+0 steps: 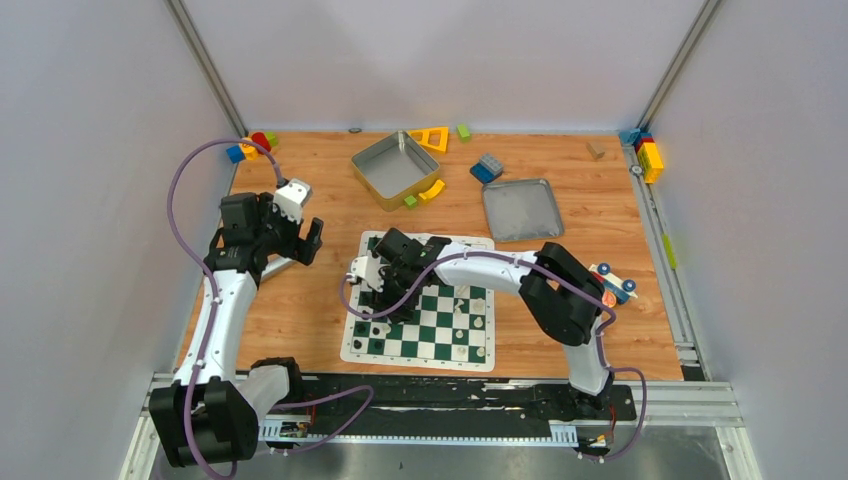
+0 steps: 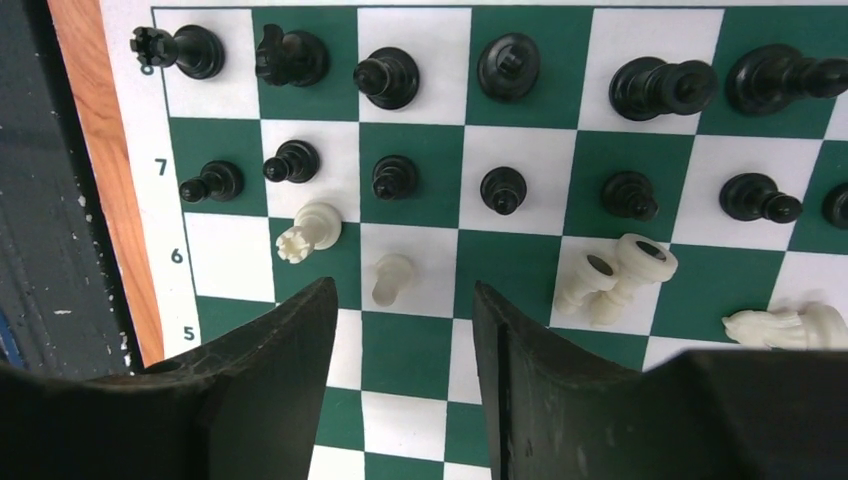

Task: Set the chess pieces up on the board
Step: Pick up the chess piece from the chessboard, then place the chess piece on the chessboard, then pick up the chess piece from the chessboard, then place the chess piece on the chessboard.

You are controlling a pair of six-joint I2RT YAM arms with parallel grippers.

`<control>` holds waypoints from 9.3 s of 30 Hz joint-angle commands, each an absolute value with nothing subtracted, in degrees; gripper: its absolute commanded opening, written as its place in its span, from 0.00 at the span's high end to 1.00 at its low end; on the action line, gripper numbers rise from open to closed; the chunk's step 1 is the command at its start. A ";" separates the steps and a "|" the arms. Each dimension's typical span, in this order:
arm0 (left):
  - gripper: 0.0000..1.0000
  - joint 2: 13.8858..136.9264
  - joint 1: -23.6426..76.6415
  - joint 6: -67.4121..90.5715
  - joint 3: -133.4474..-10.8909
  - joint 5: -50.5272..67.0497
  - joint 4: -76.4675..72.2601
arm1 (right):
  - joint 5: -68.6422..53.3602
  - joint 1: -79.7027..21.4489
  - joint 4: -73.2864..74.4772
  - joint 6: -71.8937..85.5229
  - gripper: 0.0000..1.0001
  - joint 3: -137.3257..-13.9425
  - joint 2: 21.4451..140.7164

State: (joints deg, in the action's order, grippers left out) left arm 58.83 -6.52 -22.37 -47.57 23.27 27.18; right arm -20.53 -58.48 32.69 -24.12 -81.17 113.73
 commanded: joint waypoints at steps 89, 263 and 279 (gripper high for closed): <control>0.00 57.83 -7.47 -22.36 -47.44 23.95 25.79 | -17.05 -35.86 36.12 -26.32 0.55 -65.85 99.59; 0.93 131.60 56.04 -32.95 -121.37 18.18 68.44 | -46.06 13.38 37.27 -9.98 0.43 -62.02 75.49; 0.89 137.34 57.18 -31.79 -126.48 15.77 69.46 | -48.05 14.05 38.08 -10.35 0.44 -61.53 76.10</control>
State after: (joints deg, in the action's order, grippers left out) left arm 136.92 56.34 -32.95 -123.55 16.14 68.55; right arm -46.46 13.72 39.57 -9.72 -61.47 76.77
